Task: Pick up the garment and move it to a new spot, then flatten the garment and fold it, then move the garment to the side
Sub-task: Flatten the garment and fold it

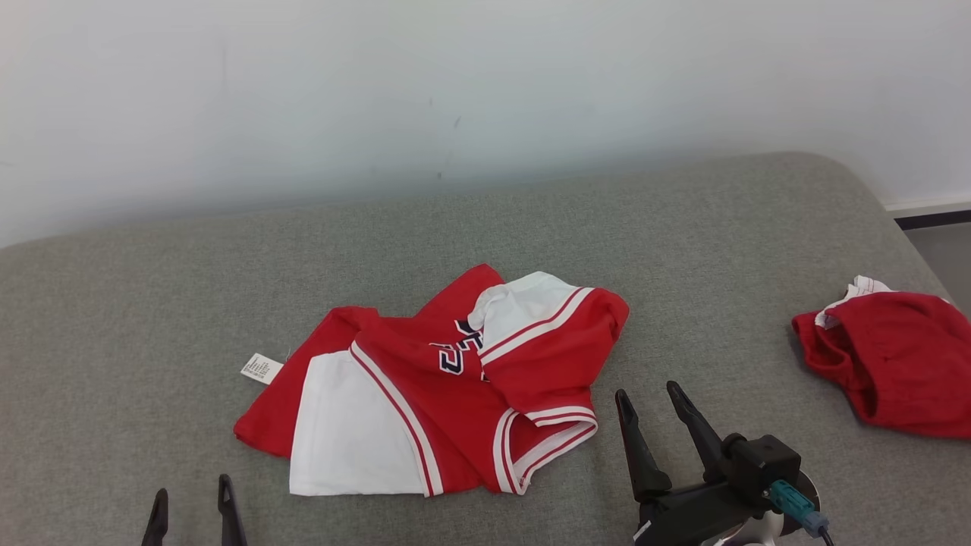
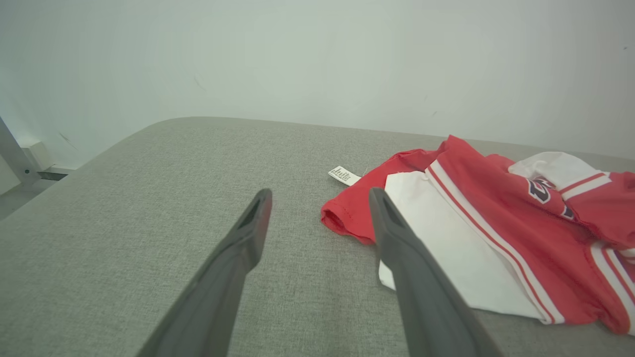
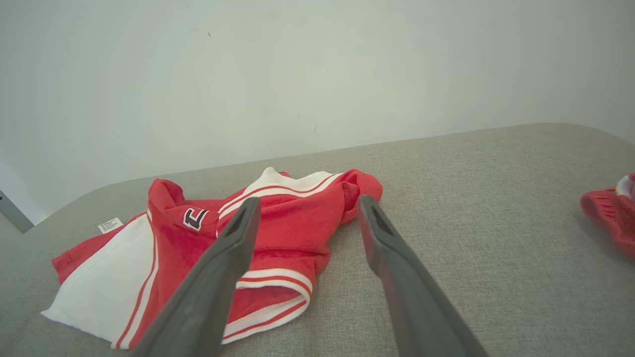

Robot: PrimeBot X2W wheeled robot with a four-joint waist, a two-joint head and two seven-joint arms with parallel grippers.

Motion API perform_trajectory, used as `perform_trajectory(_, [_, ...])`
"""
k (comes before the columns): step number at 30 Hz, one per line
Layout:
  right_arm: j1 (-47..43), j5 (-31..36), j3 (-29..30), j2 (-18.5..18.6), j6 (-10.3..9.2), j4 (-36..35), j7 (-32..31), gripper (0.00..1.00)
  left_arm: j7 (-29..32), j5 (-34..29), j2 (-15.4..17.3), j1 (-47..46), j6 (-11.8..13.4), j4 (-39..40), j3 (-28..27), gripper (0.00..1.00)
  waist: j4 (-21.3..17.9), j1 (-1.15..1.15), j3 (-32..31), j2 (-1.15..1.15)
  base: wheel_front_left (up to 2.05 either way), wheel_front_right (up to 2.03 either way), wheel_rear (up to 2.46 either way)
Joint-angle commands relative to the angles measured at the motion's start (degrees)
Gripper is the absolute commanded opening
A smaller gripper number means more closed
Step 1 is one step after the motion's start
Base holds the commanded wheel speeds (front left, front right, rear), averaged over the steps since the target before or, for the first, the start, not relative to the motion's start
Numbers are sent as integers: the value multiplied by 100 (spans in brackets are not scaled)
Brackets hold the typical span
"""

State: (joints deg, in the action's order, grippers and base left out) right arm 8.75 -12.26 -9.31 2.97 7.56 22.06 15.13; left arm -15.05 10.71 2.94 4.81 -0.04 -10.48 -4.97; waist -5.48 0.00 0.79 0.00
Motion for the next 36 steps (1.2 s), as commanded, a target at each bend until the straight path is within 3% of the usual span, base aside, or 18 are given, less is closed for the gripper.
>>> perform_trajectory(1, [-3,49,-6,-12,-14,-4,-1,100,-18,57,-7,94,18,25,14,100,1,0,8,0,0,0,0])
perform_trajectory(10, [40,77,-124,-13,-13,-2,-1,100,-18,223,-8,27,47,22,182,100,209,0,112,0,0,0,0])
perform_trajectory(22, [556,500,-418,-12,-14,247,-2,100,-18,458,-7,-359,64,23,589,100,889,0,860,0,0,0,0])
perform_trajectory(36, [1077,1159,-112,-11,-13,929,-2,100,-18,697,-8,-636,37,-16,776,100,1324,0,1350,0,0,0,0])
